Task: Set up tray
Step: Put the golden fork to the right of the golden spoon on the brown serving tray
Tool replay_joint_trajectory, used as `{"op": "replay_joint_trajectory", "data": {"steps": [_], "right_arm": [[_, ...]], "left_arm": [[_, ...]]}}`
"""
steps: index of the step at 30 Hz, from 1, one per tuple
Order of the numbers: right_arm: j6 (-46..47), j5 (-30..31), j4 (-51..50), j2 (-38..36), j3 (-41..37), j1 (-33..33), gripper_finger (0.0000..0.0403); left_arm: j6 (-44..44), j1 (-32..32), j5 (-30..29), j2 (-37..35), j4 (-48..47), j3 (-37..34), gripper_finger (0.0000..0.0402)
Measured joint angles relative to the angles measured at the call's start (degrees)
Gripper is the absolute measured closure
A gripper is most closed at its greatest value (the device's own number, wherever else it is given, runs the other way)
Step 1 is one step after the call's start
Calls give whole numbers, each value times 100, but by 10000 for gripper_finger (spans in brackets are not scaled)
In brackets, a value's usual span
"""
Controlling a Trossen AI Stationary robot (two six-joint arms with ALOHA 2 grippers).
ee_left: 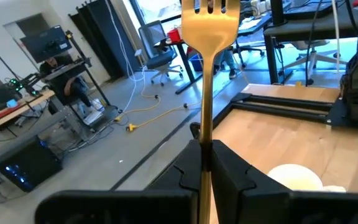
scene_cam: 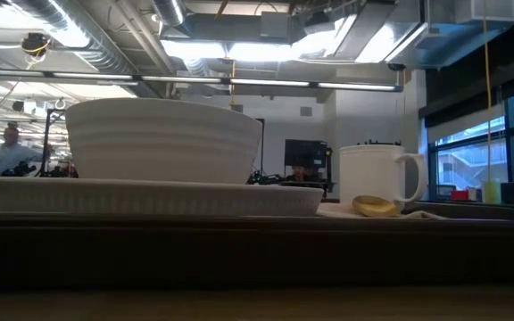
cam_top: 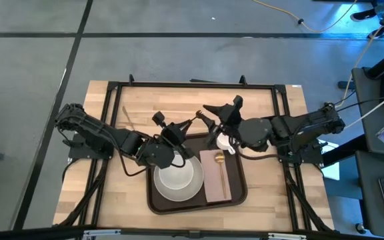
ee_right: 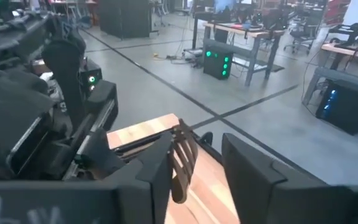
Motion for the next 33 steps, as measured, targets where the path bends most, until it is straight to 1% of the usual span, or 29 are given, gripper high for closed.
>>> {"op": "replay_joint_trajectory", "data": {"steps": [4,9,10,16,19,21,24,29,31,33], "right_arm": [[35,-238,-2,67,0,-94,306],[-147,-104,-29,145,0,-97,383],[-213,-115,-23,145,0,-99,391],[-299,-53,-9,134,0,-94,397],[-411,-60,-16,134,0,-90,399],[-415,-89,-109,97,0,-86,400],[-386,-113,-337,5,-2,-78,401],[-412,53,-745,-139,0,-100,401],[-369,-15,-1018,-200,0,-98,401],[-73,-368,-1429,-275,0,-95,401]], "left_arm": [[7,0,0,0,0,0,392],[103,-4,-2,0,7,0,392],[106,-10,-24,-2,9,0,392],[145,-5,-46,-2,16,2,391],[149,-4,4,-2,7,2,378],[171,-7,301,-35,-37,2,359],[122,-21,953,-156,-51,2,325],[-118,-37,2037,-403,-135,2,275],[-221,-47,2213,-585,-346,2,261],[-396,-75,2298,-805,-639,2,251]]}}
